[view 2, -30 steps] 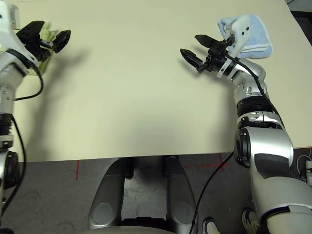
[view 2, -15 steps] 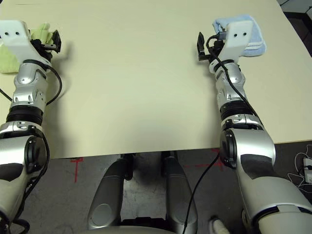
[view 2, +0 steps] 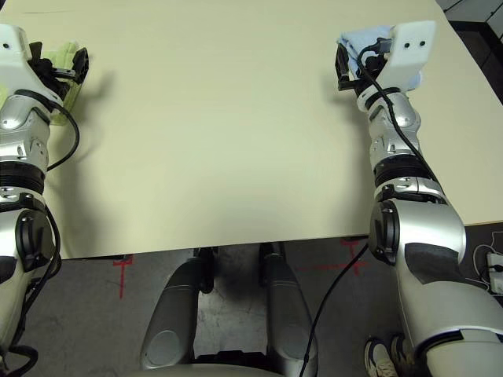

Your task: Fold the towel and set it aside.

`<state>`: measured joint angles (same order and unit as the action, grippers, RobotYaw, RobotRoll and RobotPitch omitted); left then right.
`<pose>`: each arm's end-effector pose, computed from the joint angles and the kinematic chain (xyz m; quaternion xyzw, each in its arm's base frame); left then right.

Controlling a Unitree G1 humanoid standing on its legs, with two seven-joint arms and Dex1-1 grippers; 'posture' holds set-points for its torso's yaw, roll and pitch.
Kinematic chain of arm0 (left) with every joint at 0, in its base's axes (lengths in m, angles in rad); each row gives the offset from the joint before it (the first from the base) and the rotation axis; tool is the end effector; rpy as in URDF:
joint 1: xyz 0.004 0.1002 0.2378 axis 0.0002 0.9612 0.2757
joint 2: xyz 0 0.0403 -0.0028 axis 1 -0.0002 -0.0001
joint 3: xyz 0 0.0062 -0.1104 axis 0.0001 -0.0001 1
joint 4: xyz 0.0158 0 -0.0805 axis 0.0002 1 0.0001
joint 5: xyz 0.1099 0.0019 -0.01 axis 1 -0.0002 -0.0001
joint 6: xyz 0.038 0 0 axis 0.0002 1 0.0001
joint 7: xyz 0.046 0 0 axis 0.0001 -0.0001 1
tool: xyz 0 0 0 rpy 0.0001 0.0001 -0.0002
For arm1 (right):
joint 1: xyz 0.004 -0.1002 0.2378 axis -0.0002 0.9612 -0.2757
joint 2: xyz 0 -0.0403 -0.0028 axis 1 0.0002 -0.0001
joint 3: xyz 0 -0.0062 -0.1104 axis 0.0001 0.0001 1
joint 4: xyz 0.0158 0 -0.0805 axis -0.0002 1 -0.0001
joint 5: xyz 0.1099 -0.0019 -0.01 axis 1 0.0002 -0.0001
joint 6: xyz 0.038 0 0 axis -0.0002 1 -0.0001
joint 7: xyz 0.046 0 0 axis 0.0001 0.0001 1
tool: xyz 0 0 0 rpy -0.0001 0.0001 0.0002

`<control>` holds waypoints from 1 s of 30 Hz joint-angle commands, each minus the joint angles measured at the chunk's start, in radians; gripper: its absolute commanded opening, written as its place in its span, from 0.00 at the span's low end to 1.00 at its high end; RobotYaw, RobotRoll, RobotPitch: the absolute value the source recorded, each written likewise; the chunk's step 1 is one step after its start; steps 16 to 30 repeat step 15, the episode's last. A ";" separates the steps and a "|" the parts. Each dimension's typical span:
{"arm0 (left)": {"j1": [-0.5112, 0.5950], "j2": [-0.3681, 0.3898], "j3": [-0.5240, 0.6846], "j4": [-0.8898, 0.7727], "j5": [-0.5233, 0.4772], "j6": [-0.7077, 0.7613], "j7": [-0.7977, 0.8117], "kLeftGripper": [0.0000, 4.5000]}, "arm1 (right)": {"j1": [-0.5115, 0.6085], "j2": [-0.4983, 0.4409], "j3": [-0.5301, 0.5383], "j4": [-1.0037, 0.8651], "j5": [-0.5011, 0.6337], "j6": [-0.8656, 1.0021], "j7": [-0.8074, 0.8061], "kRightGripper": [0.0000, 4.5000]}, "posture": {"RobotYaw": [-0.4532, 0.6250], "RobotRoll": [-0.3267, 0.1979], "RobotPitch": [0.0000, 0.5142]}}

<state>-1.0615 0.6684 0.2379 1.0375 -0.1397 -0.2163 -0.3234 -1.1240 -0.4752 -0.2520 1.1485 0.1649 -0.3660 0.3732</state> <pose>0.3460 0.3171 0.2320 0.1138 -0.1688 0.0474 0.9779 0.3721 -0.2574 0.2095 -0.0482 -0.2054 0.0442 0.9765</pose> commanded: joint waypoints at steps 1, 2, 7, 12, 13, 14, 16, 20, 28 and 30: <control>0.022 0.006 0.025 -0.001 -0.005 -0.001 0.031 1.00 | -0.001 -0.012 -0.016 0.024 0.007 0.010 0.011 1.00 | 0.36 0.62 0.60; 0.027 0.004 0.026 -0.004 -0.003 -0.006 0.041 1.00 | 0.000 -0.011 -0.016 0.026 0.006 0.011 0.007 1.00 | 0.37 0.62 0.61; 0.038 -0.012 0.031 -0.022 0.008 -0.029 0.102 1.00 | 0.005 -0.006 -0.017 0.027 0.005 0.014 -0.003 1.00 | 0.37 0.62 0.61; 0.052 -0.015 0.033 -0.024 0.010 -0.036 0.131 1.00 | 0.013 -0.012 -0.017 0.025 -0.002 0.003 -0.045 1.00 | 0.36 0.62 0.61; 0.057 -0.012 0.030 -0.023 0.013 -0.037 0.130 1.00 | 0.014 -0.012 -0.016 0.024 -0.002 0.003 -0.045 1.00 | 0.36 0.62 0.61; 0.060 -0.009 0.031 -0.020 0.013 -0.036 0.128 1.00 | 0.013 -0.012 -0.015 0.023 -0.001 0.003 -0.045 1.00 | 0.36 0.62 0.61; 0.063 -0.006 0.031 -0.019 0.012 -0.035 0.125 1.00 | 0.013 -0.011 -0.015 0.021 -0.001 0.003 -0.044 1.00 | 0.37 0.62 0.60; 0.063 -0.006 0.031 -0.019 0.012 -0.035 0.125 1.00 | 0.013 -0.011 -0.015 0.021 -0.001 0.003 -0.044 1.00 | 0.37 0.62 0.60; 0.063 -0.006 0.031 -0.019 0.012 -0.035 0.125 1.00 | 0.013 -0.011 -0.015 0.021 -0.001 0.003 -0.044 1.00 | 0.37 0.62 0.60; 0.063 -0.006 0.031 -0.019 0.012 -0.035 0.125 1.00 | 0.013 -0.011 -0.015 0.021 -0.001 0.003 -0.044 1.00 | 0.37 0.62 0.60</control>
